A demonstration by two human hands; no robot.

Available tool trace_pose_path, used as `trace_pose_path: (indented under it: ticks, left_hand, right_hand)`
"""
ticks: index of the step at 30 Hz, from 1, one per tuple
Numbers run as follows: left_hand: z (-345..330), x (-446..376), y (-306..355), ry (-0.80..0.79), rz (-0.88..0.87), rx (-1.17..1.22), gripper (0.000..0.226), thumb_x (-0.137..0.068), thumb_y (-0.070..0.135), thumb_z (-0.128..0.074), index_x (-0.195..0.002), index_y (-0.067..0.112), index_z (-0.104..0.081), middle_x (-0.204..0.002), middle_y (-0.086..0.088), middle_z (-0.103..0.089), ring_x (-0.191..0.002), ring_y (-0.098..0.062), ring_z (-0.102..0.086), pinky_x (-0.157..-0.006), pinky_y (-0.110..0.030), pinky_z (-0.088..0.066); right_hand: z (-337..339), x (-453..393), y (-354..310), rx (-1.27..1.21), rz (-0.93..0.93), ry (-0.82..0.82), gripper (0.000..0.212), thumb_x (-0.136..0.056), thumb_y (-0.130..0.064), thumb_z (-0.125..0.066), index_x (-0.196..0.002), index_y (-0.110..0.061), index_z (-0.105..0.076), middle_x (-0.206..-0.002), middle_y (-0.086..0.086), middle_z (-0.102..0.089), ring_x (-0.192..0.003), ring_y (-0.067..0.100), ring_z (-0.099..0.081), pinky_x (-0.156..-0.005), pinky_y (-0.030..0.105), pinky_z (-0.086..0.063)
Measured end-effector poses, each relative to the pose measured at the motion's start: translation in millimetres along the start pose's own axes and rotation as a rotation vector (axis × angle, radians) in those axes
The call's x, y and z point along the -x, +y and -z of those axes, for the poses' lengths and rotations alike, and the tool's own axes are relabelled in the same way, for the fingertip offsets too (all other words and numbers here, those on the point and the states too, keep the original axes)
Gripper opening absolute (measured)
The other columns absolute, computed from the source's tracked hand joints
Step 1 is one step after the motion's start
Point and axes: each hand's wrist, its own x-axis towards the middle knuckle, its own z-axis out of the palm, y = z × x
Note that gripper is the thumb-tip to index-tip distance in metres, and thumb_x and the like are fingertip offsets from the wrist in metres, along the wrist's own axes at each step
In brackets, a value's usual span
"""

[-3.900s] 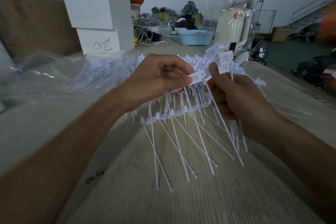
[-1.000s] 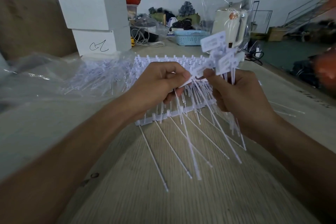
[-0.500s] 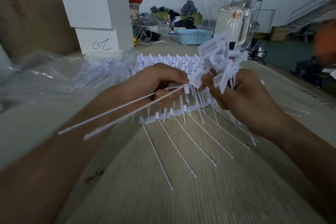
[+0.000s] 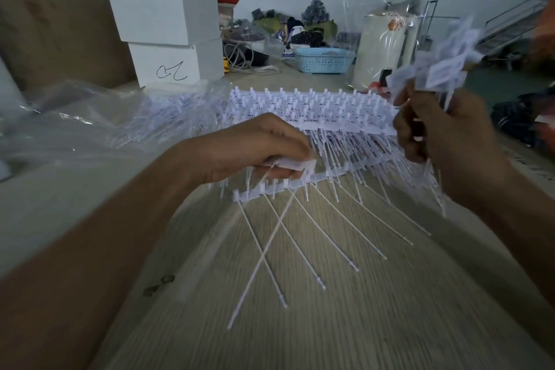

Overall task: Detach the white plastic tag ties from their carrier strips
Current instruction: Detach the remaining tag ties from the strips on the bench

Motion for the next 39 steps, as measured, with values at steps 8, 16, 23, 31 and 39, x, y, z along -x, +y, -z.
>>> trace_pose_path:
  ticks: [8,16,23,31,39]
  left_hand:
    - [-3.3,-5.4,-0.3,0.222,-0.054,0.255,0.022,-0.091,-0.001,-0.062,-0.091,0.012,-0.080,-0.078,-0.011,-0.070,-0.058,-0.015,-0.054,-0.053,-0.023,-0.047]
    - [-11.0,-9.6,3.5,0.392,-0.139,0.242,0.010,-0.083,0.003,-0.074,-0.092,0.006,-0.072,-0.075,-0.015,-0.066,-0.055,-0.016,-0.058,-0.054,-0.026,-0.051]
    - [-22.7,-13.0,10.0,0.463,-0.213,0.252,0.010,-0.086,0.006,-0.073,-0.094,0.000,-0.070,-0.078,-0.015,-0.068,-0.057,-0.021,-0.062,-0.056,-0.028,-0.053]
    - [-29.2,-12.4,14.3,0.509,-0.146,0.345,0.021,-0.101,0.015,-0.056,-0.090,0.003,-0.070,-0.057,-0.009,-0.060,-0.044,-0.016,-0.046,-0.044,-0.022,-0.040]
    - [-22.9,-11.7,10.1,0.389,-0.057,0.398,0.032,-0.093,0.013,-0.063,-0.063,0.006,-0.068,-0.043,0.001,-0.038,-0.036,-0.009,-0.027,-0.040,-0.014,-0.023]
  right_hand:
    - [-45.0,14.5,8.3,0.062,-0.090,-0.133,0.042,-0.104,-0.031,-0.051,-0.065,-0.026,-0.066,-0.046,-0.009,-0.040,-0.037,0.006,-0.027,-0.040,0.020,-0.024]
    - [-49.4,19.4,-0.9,-0.105,-0.283,-0.141,0.033,-0.099,-0.024,-0.055,-0.071,-0.013,-0.070,-0.047,-0.001,-0.034,-0.041,0.014,-0.022,-0.042,0.022,-0.018]
    - [-47.5,22.7,-0.3,-0.131,-0.202,-0.176,0.035,-0.097,-0.038,-0.062,-0.077,-0.009,-0.069,-0.045,-0.008,-0.032,-0.038,0.008,-0.024,-0.042,0.020,-0.020]
    - [-42.7,23.9,1.2,-0.111,0.028,-0.148,0.030,-0.095,-0.034,-0.064,-0.077,-0.012,-0.073,-0.044,-0.007,-0.034,-0.038,0.009,-0.023,-0.041,0.018,-0.023]
    - [-31.7,18.1,2.8,0.304,0.434,-0.147,0.028,-0.093,0.003,-0.057,-0.074,0.023,-0.059,-0.063,0.035,-0.056,-0.057,0.041,-0.055,-0.056,0.045,-0.043]
